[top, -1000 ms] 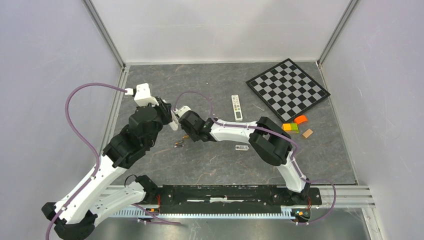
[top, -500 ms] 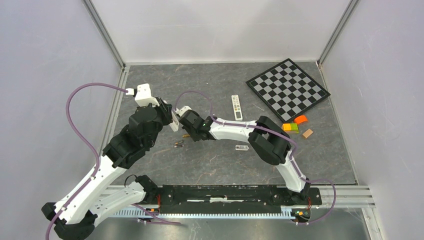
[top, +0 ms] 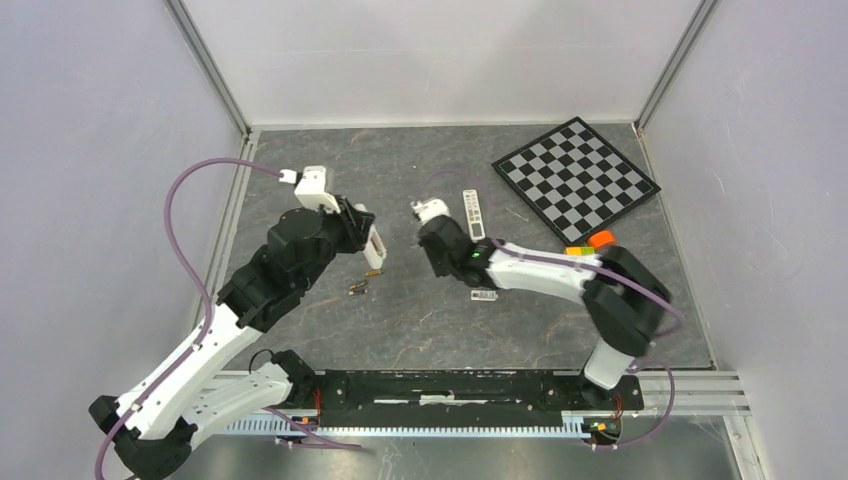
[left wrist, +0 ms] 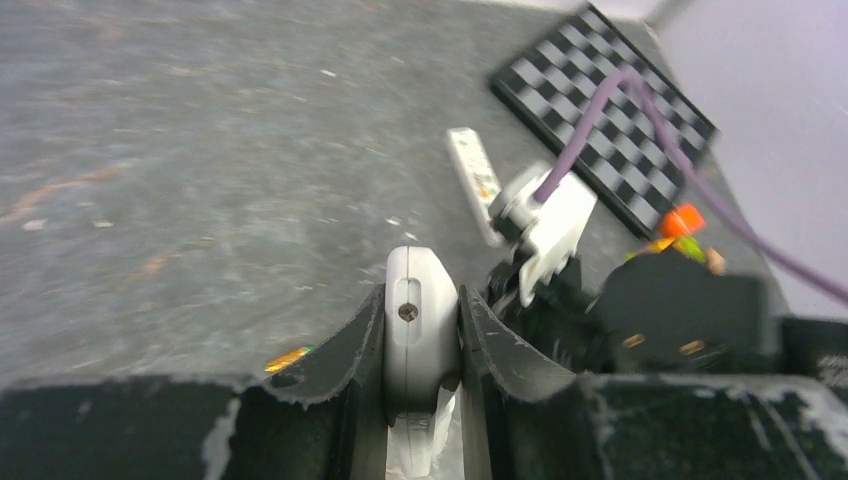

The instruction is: Load the batteries into the remote control

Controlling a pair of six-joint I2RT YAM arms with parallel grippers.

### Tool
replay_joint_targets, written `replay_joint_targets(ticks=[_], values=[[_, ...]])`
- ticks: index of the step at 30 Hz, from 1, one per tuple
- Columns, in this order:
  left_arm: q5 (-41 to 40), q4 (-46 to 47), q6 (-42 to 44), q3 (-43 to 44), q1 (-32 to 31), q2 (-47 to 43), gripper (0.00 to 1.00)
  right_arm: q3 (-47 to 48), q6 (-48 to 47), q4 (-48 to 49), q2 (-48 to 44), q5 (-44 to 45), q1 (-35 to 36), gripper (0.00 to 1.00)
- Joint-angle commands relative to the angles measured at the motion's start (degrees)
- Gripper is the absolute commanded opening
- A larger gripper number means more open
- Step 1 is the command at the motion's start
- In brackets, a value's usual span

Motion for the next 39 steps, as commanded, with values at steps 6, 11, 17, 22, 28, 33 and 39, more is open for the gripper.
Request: replay_joint_targets(ticks=[6,11,17,22,28,33,39], values=[[28.67,17.03,-3.51,-3.94,0.36,7.77,0.02,-20.91,5.16,18.82,-31.3,-0.38,-6.3,0.01],[33.77,22.26,-8.15,-4.43,0.34,13.63,0.02,-28.38,5.31,25.45,-44.32,-4.79,-6.64,0.01],[36.71,25.49,-17.11,-3.63,0.41,18.4,0.02,-31.21,7.32,30.29,-51.27,-13.81,-6.68,0.02],[37.48,25.23,-23.05,-2.57,0.54,21.38,0.02,-33.5,7.92,37.21,-50.85,-20.82,-6.59,0.03],[38.69,20.16,-25.91,0.47,1.79,22.51,0.02,-34.97,7.96,40.89,-50.31,-24.62,-6.64,0.03],[43.0,20.14,-29.79,0.47,4.26,23.66,0.02,-37.35,7.88,44.76,-49.27,-26.06,-6.63,0.04],[48.38,23.53,-32.78,-1.14,5.72,24.89,0.02,-37.47,6.98,46.22,-47.18,-25.96,-6.63,0.04]])
